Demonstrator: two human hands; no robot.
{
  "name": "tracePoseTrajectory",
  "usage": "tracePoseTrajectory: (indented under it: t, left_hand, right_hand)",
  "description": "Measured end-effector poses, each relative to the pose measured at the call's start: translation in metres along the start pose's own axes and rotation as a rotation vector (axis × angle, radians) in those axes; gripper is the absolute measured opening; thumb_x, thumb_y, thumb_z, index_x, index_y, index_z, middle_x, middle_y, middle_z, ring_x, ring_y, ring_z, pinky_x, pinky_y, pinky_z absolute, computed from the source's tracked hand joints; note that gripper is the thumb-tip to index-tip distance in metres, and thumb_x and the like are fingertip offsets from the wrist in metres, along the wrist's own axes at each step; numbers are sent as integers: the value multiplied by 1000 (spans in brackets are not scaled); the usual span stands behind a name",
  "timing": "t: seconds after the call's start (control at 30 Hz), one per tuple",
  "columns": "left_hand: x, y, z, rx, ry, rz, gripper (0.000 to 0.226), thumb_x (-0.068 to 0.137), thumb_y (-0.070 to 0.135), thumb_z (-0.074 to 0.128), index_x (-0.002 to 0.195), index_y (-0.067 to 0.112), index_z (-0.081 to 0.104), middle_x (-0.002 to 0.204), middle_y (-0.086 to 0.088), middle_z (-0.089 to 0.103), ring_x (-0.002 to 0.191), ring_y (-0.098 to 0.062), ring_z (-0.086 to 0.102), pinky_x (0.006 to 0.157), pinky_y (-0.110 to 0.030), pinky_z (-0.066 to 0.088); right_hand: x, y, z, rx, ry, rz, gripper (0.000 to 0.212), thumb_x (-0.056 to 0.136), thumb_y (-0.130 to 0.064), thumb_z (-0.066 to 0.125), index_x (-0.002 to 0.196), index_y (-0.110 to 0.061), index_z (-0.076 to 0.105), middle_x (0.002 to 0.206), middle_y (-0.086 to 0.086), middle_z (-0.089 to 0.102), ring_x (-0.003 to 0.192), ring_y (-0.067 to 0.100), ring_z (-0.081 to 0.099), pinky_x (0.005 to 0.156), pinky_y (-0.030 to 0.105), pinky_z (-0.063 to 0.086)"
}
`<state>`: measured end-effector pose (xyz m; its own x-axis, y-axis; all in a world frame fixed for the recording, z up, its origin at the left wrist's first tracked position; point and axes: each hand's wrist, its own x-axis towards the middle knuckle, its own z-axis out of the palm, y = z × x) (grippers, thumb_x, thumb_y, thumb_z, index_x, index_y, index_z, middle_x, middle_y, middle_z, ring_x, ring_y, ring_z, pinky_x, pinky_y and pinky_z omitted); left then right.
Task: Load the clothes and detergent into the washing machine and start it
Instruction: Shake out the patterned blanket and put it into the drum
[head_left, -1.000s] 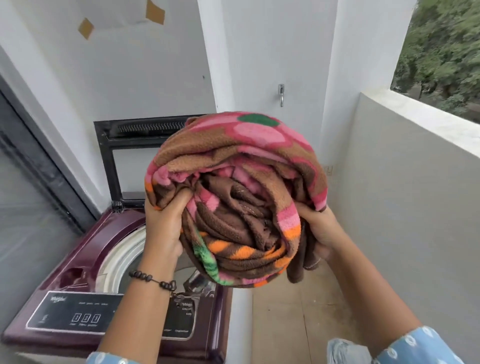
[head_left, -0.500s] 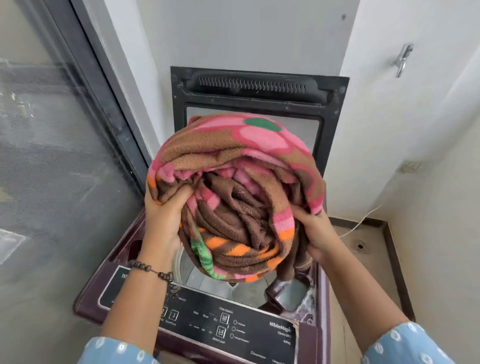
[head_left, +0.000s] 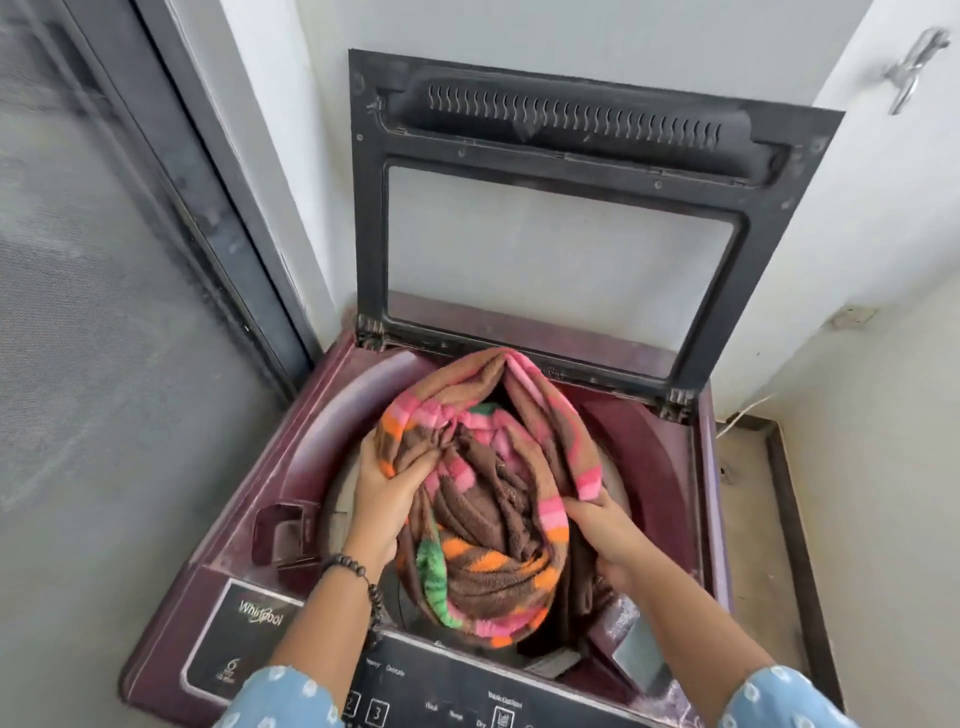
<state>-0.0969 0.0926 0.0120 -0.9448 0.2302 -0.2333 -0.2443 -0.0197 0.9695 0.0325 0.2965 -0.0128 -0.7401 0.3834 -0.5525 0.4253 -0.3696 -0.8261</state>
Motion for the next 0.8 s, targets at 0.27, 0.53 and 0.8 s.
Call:
tracePoseTrajectory:
  t: [0.27,0.53,0.8]
  left_hand:
    - [46,-37,-5,363,-124,-218,55,82,31,79,125,38,45,115,20,60,117,-15,58,101,-34,44]
    - [73,-55,6,573,-453,-740,103,80,43,79,156,24,12,154,-10,36,132,-34,48,83,-53,58]
    - [77,-70,30,656,-419,-615,89,91,50,63,157,24,9,164,-5,14,142,-31,36,101,-56,48]
  right_hand:
    - [46,35,-2,-88,136,257,60,64,-26,80,118,-8,63,103,17,74,92,33,72,83,53,58]
    - [68,22,5,-170,196,329,51,90,-21,66,134,-25,41,114,4,55,87,21,56,70,38,47]
    - [72,24,2,-167,99,340,65,92,-28,65,149,-28,32,148,2,41,130,26,43,102,50,42]
